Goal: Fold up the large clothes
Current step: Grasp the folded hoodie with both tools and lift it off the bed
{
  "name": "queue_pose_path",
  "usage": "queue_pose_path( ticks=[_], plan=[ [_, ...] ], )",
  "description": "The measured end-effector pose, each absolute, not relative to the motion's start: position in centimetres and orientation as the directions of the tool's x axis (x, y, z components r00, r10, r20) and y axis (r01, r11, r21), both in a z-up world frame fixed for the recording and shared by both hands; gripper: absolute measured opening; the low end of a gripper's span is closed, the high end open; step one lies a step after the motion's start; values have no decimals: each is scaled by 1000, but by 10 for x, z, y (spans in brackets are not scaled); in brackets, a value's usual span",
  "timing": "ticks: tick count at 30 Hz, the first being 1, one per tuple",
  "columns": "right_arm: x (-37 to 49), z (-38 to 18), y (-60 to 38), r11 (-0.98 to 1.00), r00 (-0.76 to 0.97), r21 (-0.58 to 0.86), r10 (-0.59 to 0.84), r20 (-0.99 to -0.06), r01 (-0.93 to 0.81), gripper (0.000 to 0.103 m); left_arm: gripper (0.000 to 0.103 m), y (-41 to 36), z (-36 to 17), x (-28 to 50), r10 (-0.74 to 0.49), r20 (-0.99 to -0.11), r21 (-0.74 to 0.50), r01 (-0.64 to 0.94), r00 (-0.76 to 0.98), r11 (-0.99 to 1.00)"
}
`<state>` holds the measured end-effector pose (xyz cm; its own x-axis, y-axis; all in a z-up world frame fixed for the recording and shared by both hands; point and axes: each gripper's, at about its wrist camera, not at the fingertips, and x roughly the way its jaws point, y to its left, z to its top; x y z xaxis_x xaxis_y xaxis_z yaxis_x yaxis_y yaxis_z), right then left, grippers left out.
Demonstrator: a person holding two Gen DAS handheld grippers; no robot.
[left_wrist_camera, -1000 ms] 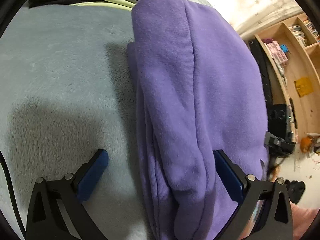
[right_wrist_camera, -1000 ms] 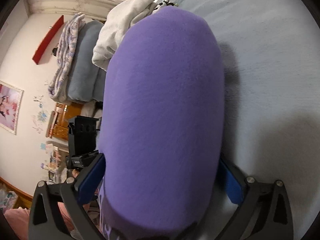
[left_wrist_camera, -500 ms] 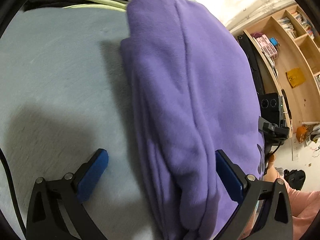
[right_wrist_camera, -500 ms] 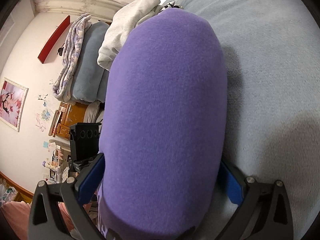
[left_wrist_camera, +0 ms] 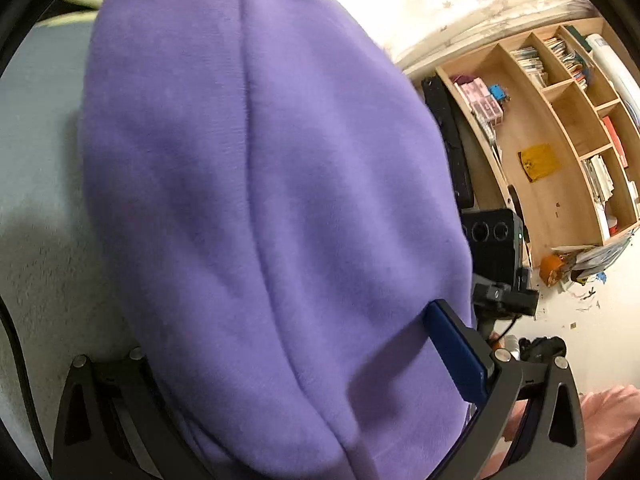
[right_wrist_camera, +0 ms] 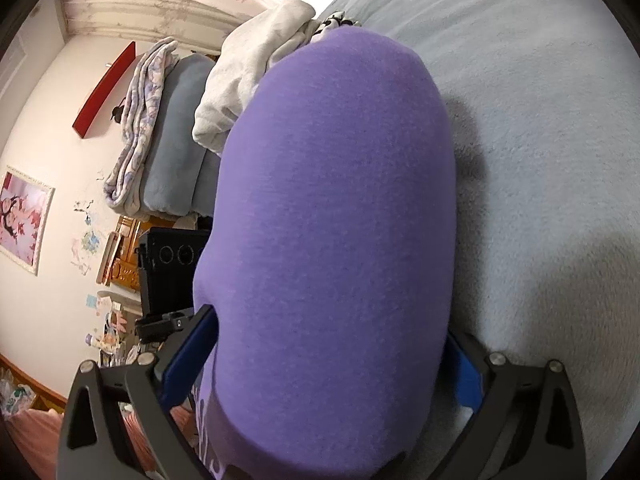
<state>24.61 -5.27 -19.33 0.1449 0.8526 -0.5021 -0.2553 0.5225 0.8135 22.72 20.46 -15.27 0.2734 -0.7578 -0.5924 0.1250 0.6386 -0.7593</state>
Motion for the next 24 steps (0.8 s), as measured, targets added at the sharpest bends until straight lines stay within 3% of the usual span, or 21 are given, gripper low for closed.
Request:
queue_pose_path(
  ticks=[5, 13, 18, 24],
  plan=[
    [238, -170, -56, 515, 183, 810, 857, -481, -282, 84, 81, 213, -125, 213, -754, -534, -772, 143, 382, 619],
    [228, -105, -56, 468, 267, 804, 881, -391, -367, 82, 80, 228, -44, 203, -722, -503, -740, 193, 475, 644],
    [244, -41, -35, 398, 291, 796, 912, -289, -456, 82, 80, 252, 46, 218, -672, -504, -667, 250, 543, 702],
    [320, 30, 18, 283, 293, 801, 946, -141, -528, 82, 81, 304, 162, 291, -561, -532, -515, 284, 634, 809]
  ],
)
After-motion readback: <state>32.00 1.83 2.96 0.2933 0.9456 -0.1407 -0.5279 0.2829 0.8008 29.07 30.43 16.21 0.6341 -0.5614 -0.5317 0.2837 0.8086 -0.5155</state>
